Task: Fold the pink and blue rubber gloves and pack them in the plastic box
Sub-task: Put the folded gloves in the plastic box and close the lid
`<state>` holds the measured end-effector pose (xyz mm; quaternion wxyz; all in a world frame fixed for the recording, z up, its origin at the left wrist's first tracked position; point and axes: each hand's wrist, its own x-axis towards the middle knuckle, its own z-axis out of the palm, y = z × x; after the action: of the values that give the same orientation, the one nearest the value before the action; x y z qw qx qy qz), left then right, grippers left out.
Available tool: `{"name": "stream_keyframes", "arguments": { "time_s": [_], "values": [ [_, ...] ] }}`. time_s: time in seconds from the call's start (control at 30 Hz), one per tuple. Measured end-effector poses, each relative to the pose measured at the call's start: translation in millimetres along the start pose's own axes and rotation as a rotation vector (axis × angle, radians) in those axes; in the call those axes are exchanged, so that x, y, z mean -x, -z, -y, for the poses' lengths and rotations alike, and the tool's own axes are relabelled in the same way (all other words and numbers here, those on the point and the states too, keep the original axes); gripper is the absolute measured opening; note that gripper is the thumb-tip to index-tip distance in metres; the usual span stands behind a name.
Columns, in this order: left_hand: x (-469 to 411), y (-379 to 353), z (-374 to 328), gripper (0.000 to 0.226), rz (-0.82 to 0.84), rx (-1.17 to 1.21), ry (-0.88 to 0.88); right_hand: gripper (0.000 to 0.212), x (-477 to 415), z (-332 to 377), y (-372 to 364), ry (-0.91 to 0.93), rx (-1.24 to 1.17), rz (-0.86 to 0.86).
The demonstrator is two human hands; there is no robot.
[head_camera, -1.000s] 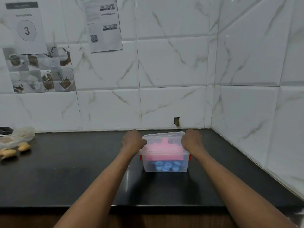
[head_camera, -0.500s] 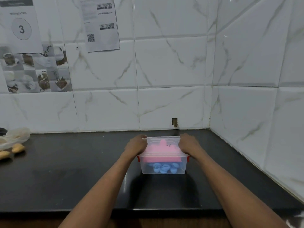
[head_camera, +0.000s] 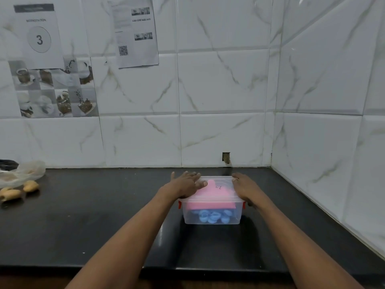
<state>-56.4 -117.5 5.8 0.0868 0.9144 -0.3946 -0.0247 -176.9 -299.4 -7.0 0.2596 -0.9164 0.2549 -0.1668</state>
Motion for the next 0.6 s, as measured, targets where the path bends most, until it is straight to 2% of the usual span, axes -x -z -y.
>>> {"name": "stream_keyframes", "arguments": {
  "time_s": [0.3, 0.37, 0.47, 0.6],
  "values": [
    [4.4, -1.2, -6.7, 0.064, -0.005, 0.098, 0.012, 0.043, 0.1, -1.1, 2.7, 0.018, -0.148, 0.01],
    [2.1, 0.3, -4.9, 0.061, 0.013, 0.083, 0.018, 0.046, 2.1, -2.9, 0.1, -0.036, -0.232, 0.007],
    [-3.3, 0.9, -12.0, 0.058, 0.022, 0.044, 0.08, 0.052, 5.5, -1.6, -1.8, -0.231, -0.345, 0.033],
    [-1.1, -6.4, -35.3, 0.085, -0.008, 0.058, 0.218, 0.047, 9.1, 3.2, 0.2, -0.316, -0.38, 0.055]
  ]
}}
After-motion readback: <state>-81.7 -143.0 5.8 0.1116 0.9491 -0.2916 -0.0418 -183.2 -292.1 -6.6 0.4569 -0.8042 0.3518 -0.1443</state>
